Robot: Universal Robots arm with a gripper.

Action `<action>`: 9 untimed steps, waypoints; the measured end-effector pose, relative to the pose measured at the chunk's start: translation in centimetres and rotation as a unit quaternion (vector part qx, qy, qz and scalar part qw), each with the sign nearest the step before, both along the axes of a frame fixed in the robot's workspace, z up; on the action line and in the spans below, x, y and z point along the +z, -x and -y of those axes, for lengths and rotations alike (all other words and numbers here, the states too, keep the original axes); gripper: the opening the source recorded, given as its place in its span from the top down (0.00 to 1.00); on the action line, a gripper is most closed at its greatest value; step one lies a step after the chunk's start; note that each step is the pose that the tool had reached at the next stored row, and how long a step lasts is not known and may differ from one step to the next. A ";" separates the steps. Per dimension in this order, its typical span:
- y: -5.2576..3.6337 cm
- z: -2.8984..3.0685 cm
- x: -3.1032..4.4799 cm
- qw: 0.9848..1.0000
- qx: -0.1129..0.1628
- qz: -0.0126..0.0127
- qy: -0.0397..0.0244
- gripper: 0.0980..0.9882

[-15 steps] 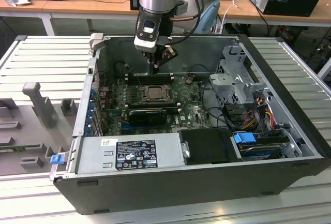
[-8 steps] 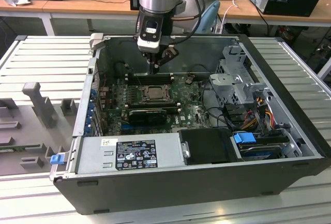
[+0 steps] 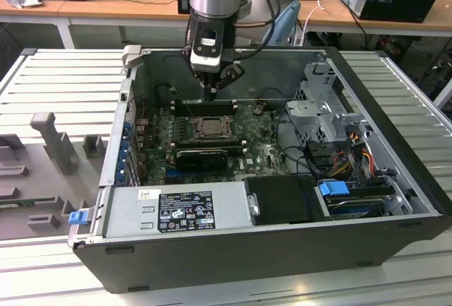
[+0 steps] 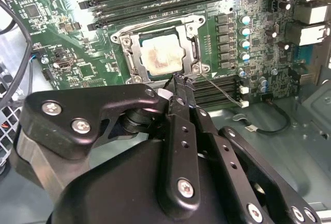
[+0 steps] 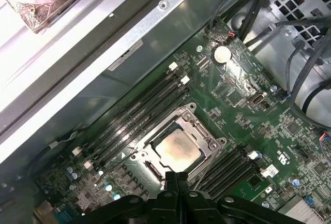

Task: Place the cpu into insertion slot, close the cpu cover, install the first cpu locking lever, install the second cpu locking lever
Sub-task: 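Install the first cpu locking lever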

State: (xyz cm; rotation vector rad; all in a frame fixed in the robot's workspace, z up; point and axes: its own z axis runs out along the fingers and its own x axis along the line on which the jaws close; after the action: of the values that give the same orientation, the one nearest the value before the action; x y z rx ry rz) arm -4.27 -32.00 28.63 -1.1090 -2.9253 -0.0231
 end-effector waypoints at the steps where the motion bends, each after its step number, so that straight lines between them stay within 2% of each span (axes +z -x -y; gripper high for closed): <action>1: 0.04 0.00 0.00 1.000 0.001 0.000 0.000 0.99; 4: 0.19 0.00 0.00 1.000 0.003 0.000 0.000 0.99; 9: 0.24 0.01 0.01 0.999 0.039 0.000 0.000 0.99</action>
State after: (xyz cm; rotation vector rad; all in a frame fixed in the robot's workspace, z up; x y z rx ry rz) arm -4.51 -32.01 28.64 -0.9945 -2.9655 -0.0220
